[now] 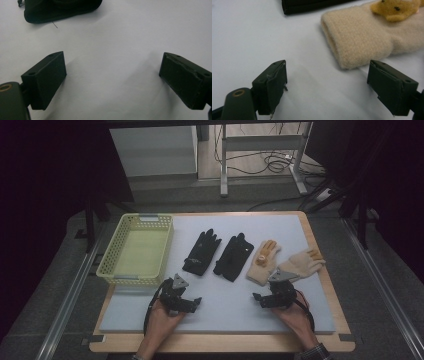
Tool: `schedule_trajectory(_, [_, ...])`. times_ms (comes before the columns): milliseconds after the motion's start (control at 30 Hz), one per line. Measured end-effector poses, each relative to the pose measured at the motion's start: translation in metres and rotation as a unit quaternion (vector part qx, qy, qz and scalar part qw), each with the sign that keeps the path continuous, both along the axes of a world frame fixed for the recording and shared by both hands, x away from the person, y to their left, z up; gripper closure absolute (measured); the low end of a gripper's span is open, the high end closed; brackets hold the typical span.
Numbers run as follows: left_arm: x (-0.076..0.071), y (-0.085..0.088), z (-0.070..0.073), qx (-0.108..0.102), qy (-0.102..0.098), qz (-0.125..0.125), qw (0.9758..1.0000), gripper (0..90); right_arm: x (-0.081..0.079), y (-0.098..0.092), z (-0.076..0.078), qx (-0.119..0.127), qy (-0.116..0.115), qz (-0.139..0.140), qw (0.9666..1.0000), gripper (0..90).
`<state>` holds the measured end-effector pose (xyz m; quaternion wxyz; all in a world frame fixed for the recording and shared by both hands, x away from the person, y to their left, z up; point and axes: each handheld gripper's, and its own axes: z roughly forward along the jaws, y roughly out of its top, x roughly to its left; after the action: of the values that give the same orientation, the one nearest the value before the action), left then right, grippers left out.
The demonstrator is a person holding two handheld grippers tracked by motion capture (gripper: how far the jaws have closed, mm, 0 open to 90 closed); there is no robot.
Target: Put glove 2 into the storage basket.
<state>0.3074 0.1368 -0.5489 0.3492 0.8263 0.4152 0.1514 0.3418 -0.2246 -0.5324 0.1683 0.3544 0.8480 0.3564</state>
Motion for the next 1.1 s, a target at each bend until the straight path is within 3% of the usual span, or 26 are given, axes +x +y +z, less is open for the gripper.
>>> schedule_trajectory(600, [0.000,0.000,0.000,0.000,-0.001,0.000,1.0000,7.3,0.009,0.007,0.019,0.011,0.000,0.010,0.9999,20.5])
schedule_trajectory(800, [0.000,0.000,0.000,0.000,-0.001,0.001,1.0000,7.3,0.020,0.021,0.031,0.016,-0.008,0.011,0.9998,21.9])
schedule_trajectory(1100, [0.000,0.000,0.000,0.000,-0.001,0.000,1.0000,7.3,0.042,0.039,0.037,0.009,-0.014,0.015,0.9998,22.1])
